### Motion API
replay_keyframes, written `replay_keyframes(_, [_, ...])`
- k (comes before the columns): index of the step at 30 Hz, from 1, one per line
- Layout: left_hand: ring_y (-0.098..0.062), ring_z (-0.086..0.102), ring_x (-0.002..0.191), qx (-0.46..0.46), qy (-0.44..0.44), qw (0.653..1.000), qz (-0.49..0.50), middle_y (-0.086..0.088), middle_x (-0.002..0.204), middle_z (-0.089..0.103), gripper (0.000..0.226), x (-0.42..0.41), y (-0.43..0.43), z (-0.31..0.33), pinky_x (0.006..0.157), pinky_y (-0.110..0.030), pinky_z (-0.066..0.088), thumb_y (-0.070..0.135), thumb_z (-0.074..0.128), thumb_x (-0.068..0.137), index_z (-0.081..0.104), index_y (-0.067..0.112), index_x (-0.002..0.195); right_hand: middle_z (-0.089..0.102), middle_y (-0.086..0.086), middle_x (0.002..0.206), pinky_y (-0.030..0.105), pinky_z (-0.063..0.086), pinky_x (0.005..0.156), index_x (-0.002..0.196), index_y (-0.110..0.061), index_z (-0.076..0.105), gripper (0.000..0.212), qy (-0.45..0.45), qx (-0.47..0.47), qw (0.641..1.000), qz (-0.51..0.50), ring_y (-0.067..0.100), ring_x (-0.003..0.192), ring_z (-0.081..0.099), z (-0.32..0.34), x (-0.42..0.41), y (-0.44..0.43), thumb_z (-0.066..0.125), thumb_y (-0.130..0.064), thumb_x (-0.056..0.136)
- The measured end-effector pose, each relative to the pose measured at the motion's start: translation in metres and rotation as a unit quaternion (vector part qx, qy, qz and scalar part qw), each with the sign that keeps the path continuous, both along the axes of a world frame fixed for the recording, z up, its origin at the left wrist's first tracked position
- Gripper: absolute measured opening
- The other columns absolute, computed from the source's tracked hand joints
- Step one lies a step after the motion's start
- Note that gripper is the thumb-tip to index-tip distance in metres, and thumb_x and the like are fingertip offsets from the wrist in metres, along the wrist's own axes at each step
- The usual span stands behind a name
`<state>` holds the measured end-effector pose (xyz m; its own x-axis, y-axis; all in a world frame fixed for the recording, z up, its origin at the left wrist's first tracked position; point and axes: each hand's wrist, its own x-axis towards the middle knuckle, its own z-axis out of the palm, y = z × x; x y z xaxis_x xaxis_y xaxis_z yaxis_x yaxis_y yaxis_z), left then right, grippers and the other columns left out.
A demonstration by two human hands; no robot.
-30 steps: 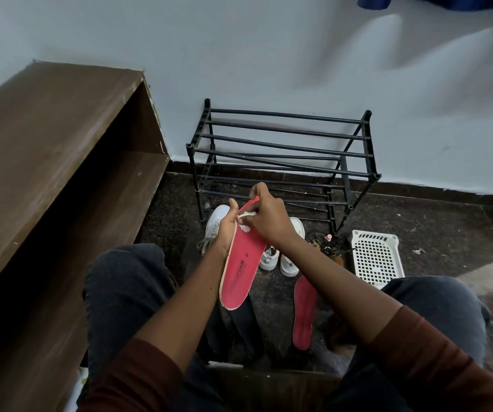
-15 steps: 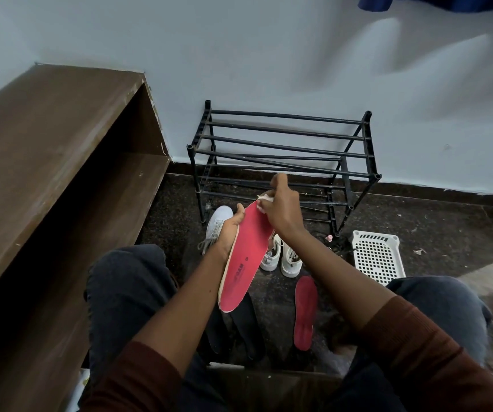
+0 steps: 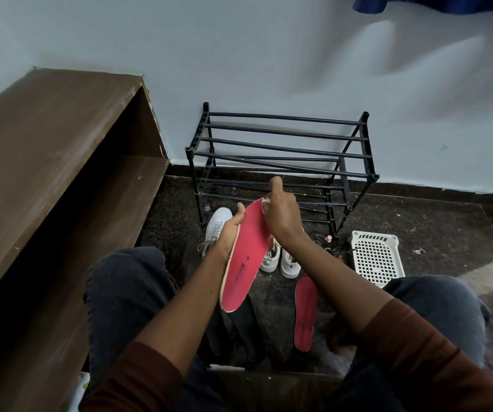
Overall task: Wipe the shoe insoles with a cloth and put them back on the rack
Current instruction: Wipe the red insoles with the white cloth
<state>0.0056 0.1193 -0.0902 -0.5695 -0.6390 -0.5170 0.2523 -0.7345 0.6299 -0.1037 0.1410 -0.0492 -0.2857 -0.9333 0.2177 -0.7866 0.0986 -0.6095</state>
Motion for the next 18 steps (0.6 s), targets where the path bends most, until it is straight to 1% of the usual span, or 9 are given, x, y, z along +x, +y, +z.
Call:
replay_keyframes(3, [-0.022, 0.068, 0.060, 0.014, 0.004, 1.000, -0.014, -0.008, 0.075, 0.072, 0.077, 0.007, -0.002, -0.008, 0.060, -0.029, 0.055, 0.058, 0.016, 0.097, 0.076, 0.012, 0.083, 0.063, 0.019, 0.079, 0.040, 0.044, 0.057, 0.102, -0.003, 0.039, 0.020, -0.008, 0.007, 0.999, -0.031, 0.036, 0.068, 0.056, 0.001, -0.007, -0.001, 0.046, 0.001, 0.083])
replay_keyframes(4, [-0.022, 0.068, 0.061, 0.022, 0.004, 1.000, -0.011, -0.008, 0.075, 0.072, 0.077, 0.007, -0.001, -0.007, 0.060, -0.028, 0.055, 0.060, 0.016, 0.096, 0.075, 0.012, 0.087, 0.063, 0.019, 0.080, 0.041, 0.046, 0.058, 0.103, -0.003, 0.040, 0.021, -0.016, 0.008, 0.999, -0.028, 0.037, 0.069, 0.056, 0.001, -0.006, 0.000, 0.047, 0.000, 0.083])
replay_keyframes(5, [-0.021, 0.069, 0.065, 0.021, 0.002, 1.000, -0.010, -0.007, 0.078, 0.072, 0.074, 0.006, -0.001, -0.006, 0.063, -0.028, 0.056, 0.062, 0.014, 0.095, 0.070, 0.012, 0.095, 0.063, 0.019, 0.082, 0.041, 0.048, 0.059, 0.103, -0.003, 0.040, 0.022, -0.027, 0.009, 0.999, -0.014, 0.036, 0.070, 0.057, 0.002, -0.003, 0.001, 0.048, 0.000, 0.083])
replay_keyframes(7, [-0.022, 0.067, 0.082, 0.017, -0.002, 1.000, 0.002, -0.009, 0.092, 0.070, 0.075, 0.001, -0.002, -0.001, 0.080, -0.035, 0.051, 0.069, 0.014, 0.090, 0.062, 0.014, 0.106, 0.064, 0.018, 0.089, 0.038, 0.050, 0.065, 0.105, -0.004, 0.042, 0.025, -0.062, 0.019, 0.998, 0.023, 0.034, 0.076, 0.059, 0.004, 0.008, 0.005, 0.051, 0.000, 0.083])
replay_keyframes(8, [-0.024, 0.065, 0.089, 0.019, -0.004, 1.000, 0.003, -0.011, 0.098, 0.067, 0.078, 0.000, -0.004, 0.000, 0.087, -0.038, 0.046, 0.073, 0.015, 0.087, 0.063, 0.016, 0.107, 0.064, 0.016, 0.092, 0.036, 0.048, 0.067, 0.105, -0.005, 0.044, 0.026, -0.076, 0.028, 0.996, 0.042, 0.032, 0.079, 0.059, 0.004, 0.013, 0.006, 0.054, 0.000, 0.082])
replay_keyframes(9, [-0.024, 0.065, 0.090, 0.024, -0.009, 1.000, 0.008, -0.011, 0.098, 0.067, 0.081, 0.000, -0.007, -0.003, 0.088, -0.038, 0.045, 0.076, 0.015, 0.084, 0.067, 0.016, 0.103, 0.063, 0.015, 0.093, 0.035, 0.045, 0.068, 0.104, -0.005, 0.045, 0.026, -0.083, 0.034, 0.994, 0.061, 0.031, 0.081, 0.058, 0.004, 0.018, 0.008, 0.056, 0.000, 0.081])
replay_keyframes(11, [-0.021, 0.069, 0.078, 0.026, -0.011, 0.999, 0.018, -0.010, 0.085, 0.070, 0.082, 0.001, -0.010, -0.005, 0.080, -0.035, 0.048, 0.076, 0.013, 0.084, 0.069, 0.017, 0.094, 0.063, 0.014, 0.091, 0.037, 0.045, 0.069, 0.101, -0.005, 0.047, 0.025, -0.084, 0.040, 0.992, 0.087, 0.031, 0.082, 0.058, 0.004, 0.024, 0.010, 0.056, 0.001, 0.079])
replay_keyframes(15, [-0.017, 0.069, 0.074, 0.020, 0.015, 0.999, -0.020, -0.005, 0.080, 0.071, 0.075, 0.002, -0.007, -0.003, 0.071, -0.029, 0.053, 0.073, 0.014, 0.087, 0.065, 0.018, 0.098, 0.064, 0.017, 0.091, 0.042, 0.050, 0.069, 0.105, -0.007, 0.045, 0.026, -0.067, 0.041, 0.996, 0.052, 0.034, 0.081, 0.059, 0.006, 0.017, 0.005, 0.054, -0.002, 0.081])
replay_keyframes(18, [-0.017, 0.070, 0.073, 0.005, 0.009, 1.000, -0.024, -0.003, 0.081, 0.072, 0.068, 0.003, -0.007, -0.004, 0.068, -0.028, 0.055, 0.066, 0.015, 0.092, 0.060, 0.017, 0.106, 0.062, 0.019, 0.081, 0.038, 0.043, 0.055, 0.099, -0.005, 0.041, 0.016, 0.000, 0.021, 1.000, 0.016, 0.037, 0.069, 0.055, 0.006, 0.008, 0.000, 0.043, -0.001, 0.085])
